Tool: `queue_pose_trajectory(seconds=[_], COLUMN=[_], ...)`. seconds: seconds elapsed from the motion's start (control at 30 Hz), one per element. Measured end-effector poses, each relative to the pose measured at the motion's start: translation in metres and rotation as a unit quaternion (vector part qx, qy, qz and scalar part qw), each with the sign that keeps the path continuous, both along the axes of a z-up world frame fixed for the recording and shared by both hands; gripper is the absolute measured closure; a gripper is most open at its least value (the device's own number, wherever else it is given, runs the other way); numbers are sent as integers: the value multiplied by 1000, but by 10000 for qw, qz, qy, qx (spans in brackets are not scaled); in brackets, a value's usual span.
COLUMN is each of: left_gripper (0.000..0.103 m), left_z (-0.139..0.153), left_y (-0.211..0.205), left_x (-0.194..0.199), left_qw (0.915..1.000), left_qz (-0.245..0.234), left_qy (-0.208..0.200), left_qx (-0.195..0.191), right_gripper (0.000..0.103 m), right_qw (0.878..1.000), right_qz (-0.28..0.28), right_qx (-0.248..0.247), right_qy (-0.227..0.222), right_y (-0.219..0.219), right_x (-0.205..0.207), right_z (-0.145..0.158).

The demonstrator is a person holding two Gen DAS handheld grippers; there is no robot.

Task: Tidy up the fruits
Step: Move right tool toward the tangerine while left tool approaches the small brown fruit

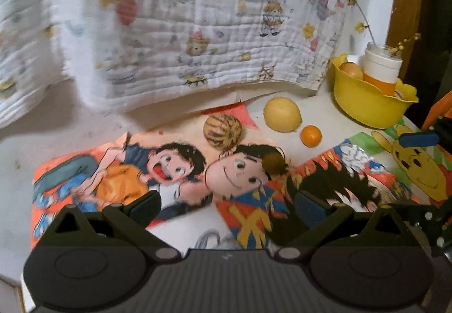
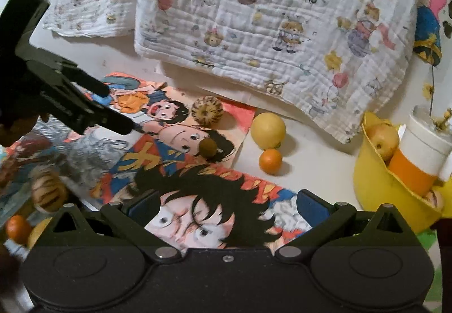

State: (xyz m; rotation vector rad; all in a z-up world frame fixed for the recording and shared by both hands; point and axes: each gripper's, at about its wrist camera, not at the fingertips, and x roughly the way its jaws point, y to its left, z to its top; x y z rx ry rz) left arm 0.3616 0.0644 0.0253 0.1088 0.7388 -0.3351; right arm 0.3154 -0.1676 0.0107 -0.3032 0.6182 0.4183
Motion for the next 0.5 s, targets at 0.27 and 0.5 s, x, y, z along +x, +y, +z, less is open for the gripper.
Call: queue_pose_trajectory(seconds=[0.27, 0.5], left_gripper=[1, 1], left_z=[-11, -21], left_y=[-20, -23], left_x=[35, 59], left_qw=[9998, 9994], left_qz=[-145, -99], left_qy=[-82, -38], left_qx=[-109, -330], right_gripper=[1, 6], right_qw=[9995, 9986], right_qz=[-259, -520], right_qx=[-175, -113], right_qy=[-41, 53], right_y=[-1, -1], right_x=[37, 74], right_z=[-12, -30])
